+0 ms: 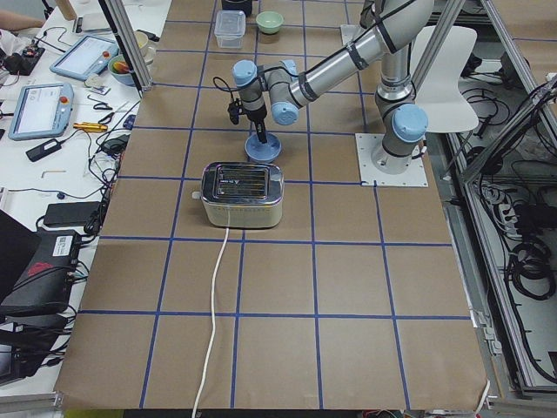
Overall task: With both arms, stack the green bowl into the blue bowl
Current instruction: 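Grasp the light blue bowl rim with the left gripper and lift it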
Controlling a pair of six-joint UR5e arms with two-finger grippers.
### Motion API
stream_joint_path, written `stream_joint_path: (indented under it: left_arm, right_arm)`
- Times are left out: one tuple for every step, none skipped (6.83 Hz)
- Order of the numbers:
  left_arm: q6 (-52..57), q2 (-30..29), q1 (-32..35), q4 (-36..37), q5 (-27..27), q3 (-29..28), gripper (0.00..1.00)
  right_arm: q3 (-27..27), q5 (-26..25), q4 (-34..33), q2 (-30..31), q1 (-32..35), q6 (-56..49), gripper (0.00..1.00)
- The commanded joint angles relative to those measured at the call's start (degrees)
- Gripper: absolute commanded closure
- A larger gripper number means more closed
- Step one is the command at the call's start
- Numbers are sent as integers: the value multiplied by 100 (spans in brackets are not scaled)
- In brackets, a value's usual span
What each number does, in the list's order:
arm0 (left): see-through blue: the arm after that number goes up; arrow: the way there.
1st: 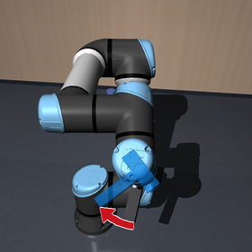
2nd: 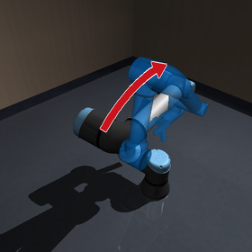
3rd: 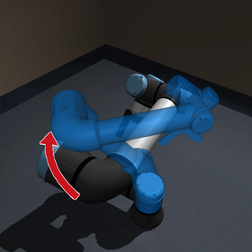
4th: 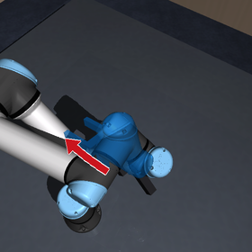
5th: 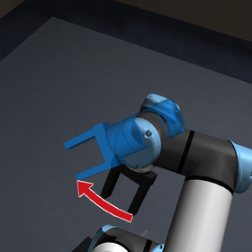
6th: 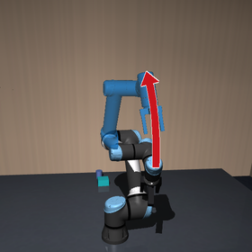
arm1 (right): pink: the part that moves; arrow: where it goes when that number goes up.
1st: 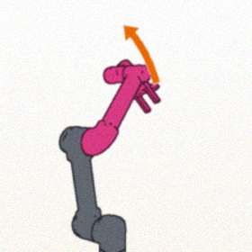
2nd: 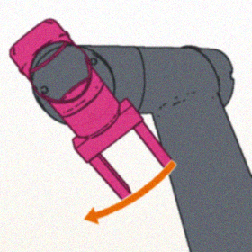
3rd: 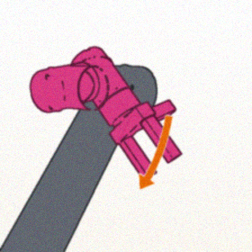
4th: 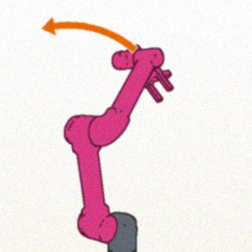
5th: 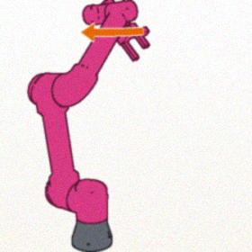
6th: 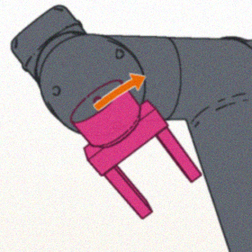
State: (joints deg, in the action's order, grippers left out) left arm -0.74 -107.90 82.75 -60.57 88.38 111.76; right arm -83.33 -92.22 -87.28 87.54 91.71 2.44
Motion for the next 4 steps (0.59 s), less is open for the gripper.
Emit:
stream_joint_path:
  left_arm:
    - [-14, -47, 5, 36, -5, -14, 100]
    - [-23, -38, 5, 36, -5, -23, 100]
    - [64, 31, 39, 45, 13, -75, 100]
    - [48, 154, 92, -7, 4, -232, 100]
  right_arm:
    - [1, -6, 0, 0, -4, -7, 0]
    - [1, -6, 0, 9, 5, -7, 0]
    - [1, -6, 0, 9, -4, -7, 0]
    - [1, -15, 0, 0, -4, -15, 0]
